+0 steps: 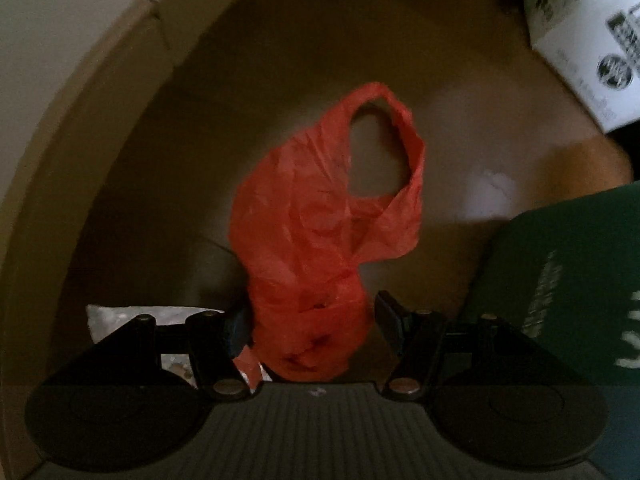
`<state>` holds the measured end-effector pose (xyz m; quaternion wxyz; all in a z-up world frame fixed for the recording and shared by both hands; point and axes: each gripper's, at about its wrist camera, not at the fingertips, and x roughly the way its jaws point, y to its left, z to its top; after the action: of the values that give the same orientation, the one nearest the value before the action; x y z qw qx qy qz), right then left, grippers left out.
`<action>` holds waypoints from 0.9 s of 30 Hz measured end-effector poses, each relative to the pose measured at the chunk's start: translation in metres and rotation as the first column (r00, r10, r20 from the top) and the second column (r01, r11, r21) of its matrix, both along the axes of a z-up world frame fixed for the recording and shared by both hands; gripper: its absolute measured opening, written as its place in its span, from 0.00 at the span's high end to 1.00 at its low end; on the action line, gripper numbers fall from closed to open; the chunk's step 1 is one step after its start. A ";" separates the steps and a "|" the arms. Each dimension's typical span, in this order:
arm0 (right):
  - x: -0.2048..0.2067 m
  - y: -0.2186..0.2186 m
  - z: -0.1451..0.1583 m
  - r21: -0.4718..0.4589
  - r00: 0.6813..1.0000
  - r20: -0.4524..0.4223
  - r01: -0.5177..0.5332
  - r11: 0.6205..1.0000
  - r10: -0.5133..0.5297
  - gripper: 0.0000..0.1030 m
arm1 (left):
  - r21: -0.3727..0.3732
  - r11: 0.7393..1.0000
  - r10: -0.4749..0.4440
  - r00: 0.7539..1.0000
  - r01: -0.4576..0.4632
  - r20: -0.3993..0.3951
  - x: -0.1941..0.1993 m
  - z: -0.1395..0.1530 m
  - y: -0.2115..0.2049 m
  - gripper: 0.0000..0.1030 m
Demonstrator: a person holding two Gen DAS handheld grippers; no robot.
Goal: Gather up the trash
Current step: 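Lower the left tool onto the red plastic bag and close on it, then carry the red bag into the teal wastebasket and open the left gripper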
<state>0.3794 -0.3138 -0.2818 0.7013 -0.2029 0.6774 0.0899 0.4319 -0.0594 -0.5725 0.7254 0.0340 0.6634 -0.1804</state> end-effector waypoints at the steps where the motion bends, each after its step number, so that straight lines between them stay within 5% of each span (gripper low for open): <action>1: 0.000 -0.005 0.002 0.000 0.999 -0.007 0.050 0.999 -0.050 0.92 | 0.011 1.000 -0.011 1.000 0.011 -0.013 0.001 -0.004 -0.005 0.37; 7: -0.009 -0.027 0.020 0.031 0.954 0.030 0.299 0.954 -0.300 0.91 | 0.059 0.998 -0.005 1.000 0.006 -0.006 0.005 0.001 -0.020 0.45; 13: -0.030 -0.030 0.036 0.084 0.844 0.040 0.530 0.844 -0.534 0.88 | 0.117 0.993 0.010 1.000 -0.010 0.004 0.006 0.038 -0.025 0.47; 17: -0.052 -0.027 0.045 0.122 0.760 0.041 0.640 0.758 -0.648 0.89 | 0.131 0.991 0.035 0.999 -0.039 0.028 0.009 0.090 -0.019 0.47; 21: -0.061 -0.016 0.054 0.155 0.724 0.080 0.670 0.726 -0.685 0.91 | 0.114 0.990 0.072 0.994 -0.080 0.078 0.006 0.161 -0.003 0.47; 27: -0.067 -0.017 0.048 0.175 0.578 0.056 0.797 0.578 -0.814 0.91 | 0.071 0.993 0.081 0.986 -0.092 0.148 -0.019 0.273 0.012 0.47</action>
<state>0.3124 -0.3309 -0.2338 0.7194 0.1684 0.6409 -0.2082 0.4133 -0.0471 -0.2997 0.7770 0.0464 0.6162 -0.1199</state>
